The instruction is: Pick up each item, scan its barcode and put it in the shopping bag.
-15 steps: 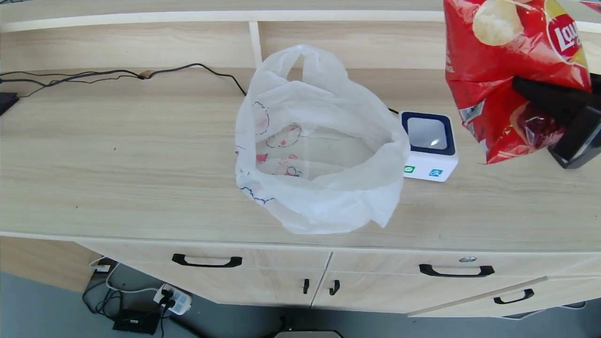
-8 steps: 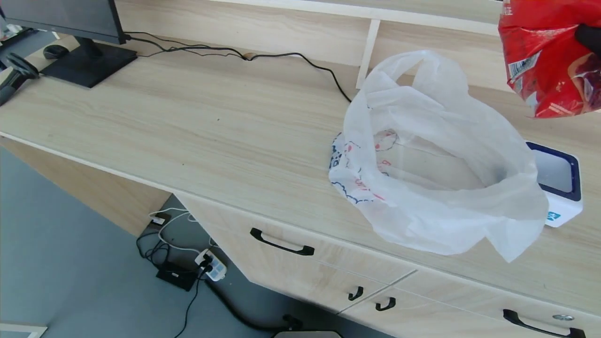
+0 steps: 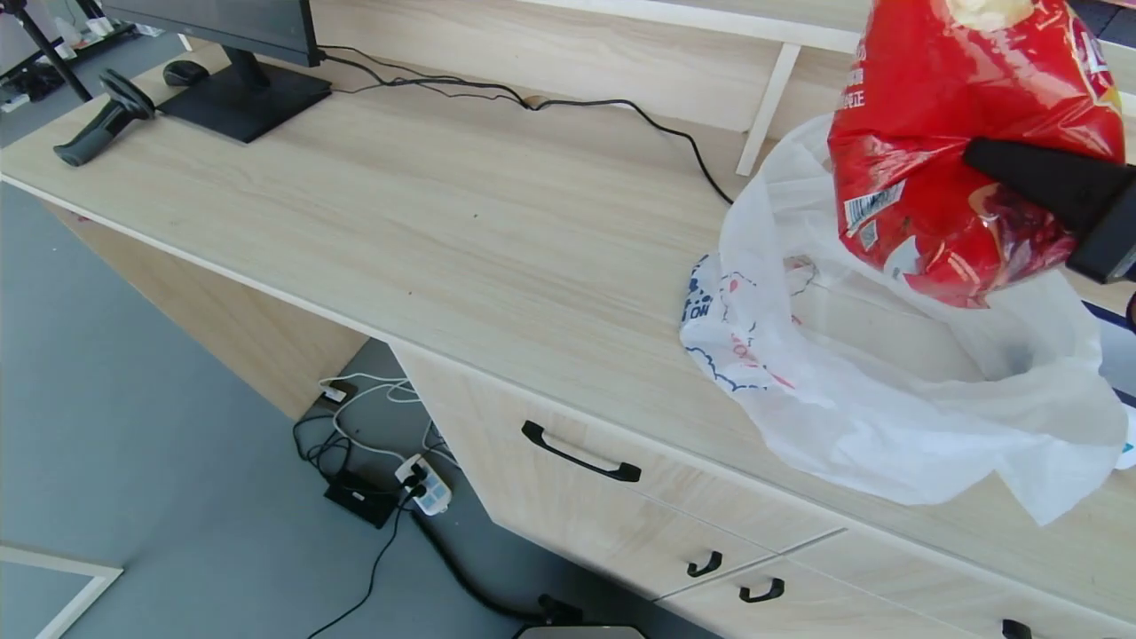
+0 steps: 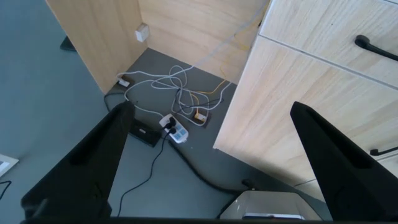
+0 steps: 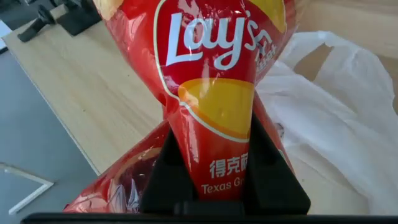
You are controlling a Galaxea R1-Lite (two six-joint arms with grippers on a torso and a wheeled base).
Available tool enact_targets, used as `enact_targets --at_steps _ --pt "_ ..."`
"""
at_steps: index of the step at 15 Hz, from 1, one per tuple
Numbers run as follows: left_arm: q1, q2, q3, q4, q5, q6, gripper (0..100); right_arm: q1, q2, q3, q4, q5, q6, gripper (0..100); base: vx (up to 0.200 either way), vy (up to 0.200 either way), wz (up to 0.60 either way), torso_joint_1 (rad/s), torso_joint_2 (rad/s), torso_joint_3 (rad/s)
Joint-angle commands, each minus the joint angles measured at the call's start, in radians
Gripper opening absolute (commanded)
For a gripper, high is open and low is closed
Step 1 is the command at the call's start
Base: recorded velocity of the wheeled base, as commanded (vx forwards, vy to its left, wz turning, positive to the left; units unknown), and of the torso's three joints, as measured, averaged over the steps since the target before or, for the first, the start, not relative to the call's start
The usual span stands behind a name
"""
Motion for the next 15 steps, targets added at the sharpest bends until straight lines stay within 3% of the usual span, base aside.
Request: enact_targets --at_steps 1,6,15 --pt "0.000 0.002 0.000 -0.001 0.000 0.000 100 -0.049 0.053 0.018 -0.007 0.001 0.030 0 0.000 0.000 0.00 0.000 0.00 0.000" --pt "0.000 0.002 0.000 -0.001 0.000 0.000 100 -0.144 0.120 0.060 -0.022 -0.003 0.027 0 0.000 0.000 0.00 0.000 0.00 0.000" --pt "0.000 0.002 0.000 -0.001 0.000 0.000 100 -0.155 0.129 0.142 -0.022 -0.062 0.016 0 0.000 0.000 0.00 0.000 0.00 0.000"
